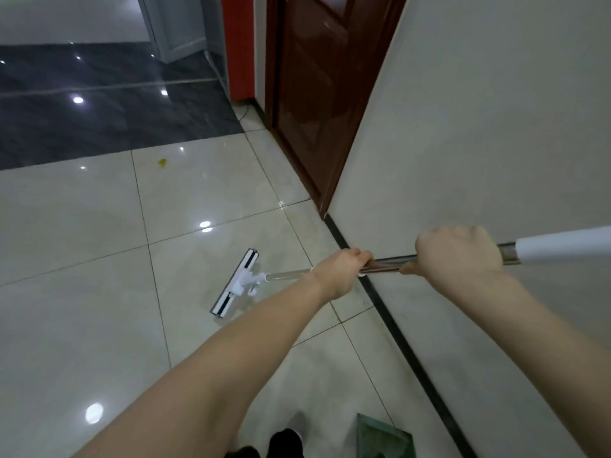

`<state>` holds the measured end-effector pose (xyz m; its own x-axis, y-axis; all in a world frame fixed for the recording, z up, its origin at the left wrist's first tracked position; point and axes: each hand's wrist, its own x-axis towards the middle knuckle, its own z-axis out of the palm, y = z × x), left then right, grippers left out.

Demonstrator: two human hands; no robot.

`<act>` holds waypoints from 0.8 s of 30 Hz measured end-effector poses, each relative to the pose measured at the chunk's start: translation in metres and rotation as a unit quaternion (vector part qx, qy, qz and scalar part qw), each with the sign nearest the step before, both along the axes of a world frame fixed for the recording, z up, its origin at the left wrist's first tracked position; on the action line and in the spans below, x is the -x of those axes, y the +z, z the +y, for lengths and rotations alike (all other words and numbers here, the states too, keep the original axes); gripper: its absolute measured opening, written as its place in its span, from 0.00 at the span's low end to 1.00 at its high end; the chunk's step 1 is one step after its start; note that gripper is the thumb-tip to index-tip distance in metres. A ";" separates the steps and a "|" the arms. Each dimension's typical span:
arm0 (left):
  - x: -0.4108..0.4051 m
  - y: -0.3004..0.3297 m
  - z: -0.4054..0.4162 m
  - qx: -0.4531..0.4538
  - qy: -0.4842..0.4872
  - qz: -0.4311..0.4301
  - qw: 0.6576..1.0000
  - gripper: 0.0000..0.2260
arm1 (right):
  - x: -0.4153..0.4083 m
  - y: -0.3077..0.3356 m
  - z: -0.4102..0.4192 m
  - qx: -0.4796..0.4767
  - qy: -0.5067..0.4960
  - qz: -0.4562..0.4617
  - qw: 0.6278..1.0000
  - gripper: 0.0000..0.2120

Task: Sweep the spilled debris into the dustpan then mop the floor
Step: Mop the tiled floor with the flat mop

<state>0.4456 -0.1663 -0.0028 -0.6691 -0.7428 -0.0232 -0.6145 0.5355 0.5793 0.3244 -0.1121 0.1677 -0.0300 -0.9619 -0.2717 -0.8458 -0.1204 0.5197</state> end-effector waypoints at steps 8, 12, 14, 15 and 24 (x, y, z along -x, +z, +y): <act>-0.094 -0.078 0.079 -0.058 -0.058 -0.076 0.994 0.19 | -0.100 -0.083 0.085 -0.066 -0.086 -0.054 0.993 0.10; -0.113 -0.108 0.121 -0.076 -0.062 -0.068 0.993 0.18 | -0.120 -0.093 0.130 -0.083 -0.135 -0.047 0.986 0.13; -0.113 -0.108 0.139 -0.086 -0.078 -0.092 0.989 0.18 | -0.124 -0.095 0.154 -0.102 -0.166 -0.051 0.979 0.12; -0.113 -0.108 0.147 -0.089 -0.079 -0.106 0.987 0.18 | -0.127 -0.098 0.164 -0.112 -0.174 -0.052 0.977 0.10; -0.115 -0.119 0.237 -0.249 -0.005 -0.071 0.966 0.22 | -0.127 -0.118 0.250 -0.234 -0.230 -0.110 0.938 0.15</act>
